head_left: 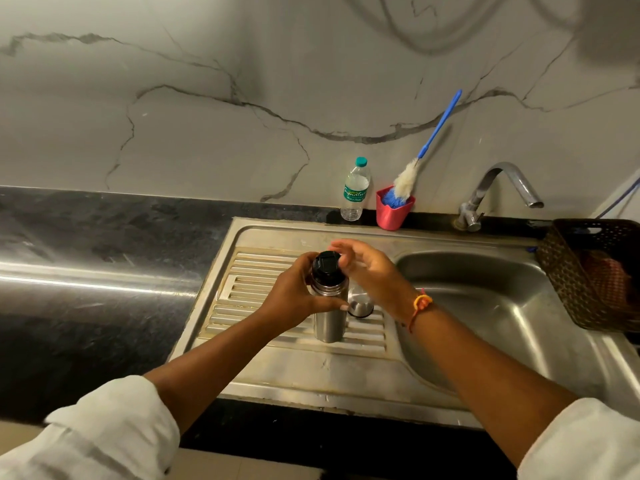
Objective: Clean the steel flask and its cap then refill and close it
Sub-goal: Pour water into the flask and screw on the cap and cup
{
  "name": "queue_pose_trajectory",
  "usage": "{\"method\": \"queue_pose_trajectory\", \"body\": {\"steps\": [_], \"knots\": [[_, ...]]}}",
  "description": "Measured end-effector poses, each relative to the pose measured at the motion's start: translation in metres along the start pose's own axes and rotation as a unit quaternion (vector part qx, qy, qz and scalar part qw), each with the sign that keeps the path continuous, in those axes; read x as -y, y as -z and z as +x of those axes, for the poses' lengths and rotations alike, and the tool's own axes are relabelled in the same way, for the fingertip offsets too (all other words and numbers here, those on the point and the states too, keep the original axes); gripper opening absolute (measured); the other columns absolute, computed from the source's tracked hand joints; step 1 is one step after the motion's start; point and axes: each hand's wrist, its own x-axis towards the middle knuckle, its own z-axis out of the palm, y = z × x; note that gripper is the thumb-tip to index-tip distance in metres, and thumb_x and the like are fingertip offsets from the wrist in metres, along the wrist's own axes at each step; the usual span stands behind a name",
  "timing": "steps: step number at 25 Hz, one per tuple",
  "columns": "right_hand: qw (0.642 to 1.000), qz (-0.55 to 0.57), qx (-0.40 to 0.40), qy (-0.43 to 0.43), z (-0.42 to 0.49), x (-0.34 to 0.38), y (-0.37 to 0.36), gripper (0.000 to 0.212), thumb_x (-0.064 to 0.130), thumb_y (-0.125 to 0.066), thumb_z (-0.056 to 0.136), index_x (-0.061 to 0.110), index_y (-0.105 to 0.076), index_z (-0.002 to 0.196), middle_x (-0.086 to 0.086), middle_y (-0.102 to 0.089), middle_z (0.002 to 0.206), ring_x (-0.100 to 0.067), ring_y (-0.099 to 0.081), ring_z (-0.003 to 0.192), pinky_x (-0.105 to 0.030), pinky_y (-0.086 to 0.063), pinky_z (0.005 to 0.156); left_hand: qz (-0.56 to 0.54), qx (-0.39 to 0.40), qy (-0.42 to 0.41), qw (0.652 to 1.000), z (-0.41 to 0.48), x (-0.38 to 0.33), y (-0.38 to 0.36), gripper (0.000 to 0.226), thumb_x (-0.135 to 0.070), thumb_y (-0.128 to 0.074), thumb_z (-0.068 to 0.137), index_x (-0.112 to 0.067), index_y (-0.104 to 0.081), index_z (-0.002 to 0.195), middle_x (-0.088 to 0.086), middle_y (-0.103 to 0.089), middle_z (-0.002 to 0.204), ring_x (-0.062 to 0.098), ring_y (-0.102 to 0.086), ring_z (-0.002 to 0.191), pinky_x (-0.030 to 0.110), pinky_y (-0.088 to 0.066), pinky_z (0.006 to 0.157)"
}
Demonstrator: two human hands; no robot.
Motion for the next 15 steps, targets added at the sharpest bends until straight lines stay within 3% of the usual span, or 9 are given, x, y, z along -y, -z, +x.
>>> {"method": "queue_pose_trajectory", "body": {"steps": [2, 4, 7, 9, 12, 15], "knots": [[0.998, -0.034, -0.040, -0.035, -0.005, 0.003, 0.014, 0.047, 0.059, -0.059, 0.087, 0.025, -0.064, 0.120, 0.009, -0.067, 0.113, -0.008, -0.063, 0.107, -0.027, -0.053, 0.092, 0.009, 0.017, 0.001, 1.000, -0.001, 0.000, 0.002, 0.097, -0.044, -0.091, 0.054, -0.027, -0.046, 0.139, -0.013, -0.062, 0.127, 0.009, -0.059, 0.120, 0.028, -0.050, 0.104], [0.985, -0.153, -0.025, -0.070, -0.006, -0.012, 0.025, 0.039, 0.049, -0.067, 0.087, 0.023, -0.064, 0.116, 0.002, -0.067, 0.114, -0.016, -0.063, 0.107, -0.032, -0.053, 0.090, 0.015, 0.026, 0.000, 1.000, -0.003, 0.001, 0.005, 0.103, -0.046, -0.089, 0.053, -0.024, -0.043, 0.143, -0.010, -0.060, 0.133, 0.012, -0.057, 0.125, 0.031, -0.049, 0.108], [0.927, -0.349, 0.095, -0.103, -0.003, -0.028, 0.021, 0.066, 0.049, -0.076, 0.078, 0.025, -0.055, 0.135, -0.004, -0.056, 0.134, -0.022, -0.055, 0.120, -0.036, -0.049, 0.098, 0.031, 0.041, 0.002, 0.999, -0.005, 0.003, 0.010, 0.117, -0.050, -0.088, 0.053, -0.020, -0.033, 0.152, -0.002, -0.052, 0.149, 0.020, -0.049, 0.138, 0.041, -0.043, 0.115], [0.894, -0.421, 0.130, -0.084, -0.001, -0.035, 0.011, 0.077, 0.052, -0.078, 0.072, 0.030, -0.050, 0.140, -0.004, -0.053, 0.133, -0.026, -0.053, 0.121, -0.040, -0.049, 0.098, 0.048, 0.051, 0.000, 0.998, -0.007, 0.005, 0.013, 0.121, -0.053, -0.087, 0.054, -0.020, -0.028, 0.155, -0.002, -0.046, 0.155, 0.018, -0.043, 0.142, 0.042, -0.039, 0.118], [0.873, -0.460, 0.143, -0.076, 0.002, -0.044, 0.003, 0.074, 0.052, -0.082, 0.066, 0.032, -0.054, 0.132, -0.002, -0.058, 0.121, -0.025, -0.056, 0.112, -0.040, -0.052, 0.090, 0.066, 0.063, -0.012, 0.996, -0.012, 0.004, 0.014, 0.115, -0.051, -0.086, 0.056, -0.024, -0.029, 0.153, -0.004, -0.043, 0.156, 0.010, -0.039, 0.141, 0.036, -0.036, 0.119], [0.898, -0.420, 0.097, -0.091, 0.001, -0.046, 0.001, 0.062, 0.043, -0.083, 0.066, 0.027, -0.060, 0.121, -0.002, -0.064, 0.114, -0.022, -0.061, 0.102, -0.036, -0.054, 0.083, 0.073, 0.062, -0.017, 0.995, -0.015, 0.006, 0.014, 0.112, -0.051, -0.085, 0.058, -0.028, -0.028, 0.152, -0.003, -0.041, 0.158, 0.005, -0.035, 0.138, 0.031, -0.034, 0.117]]}}
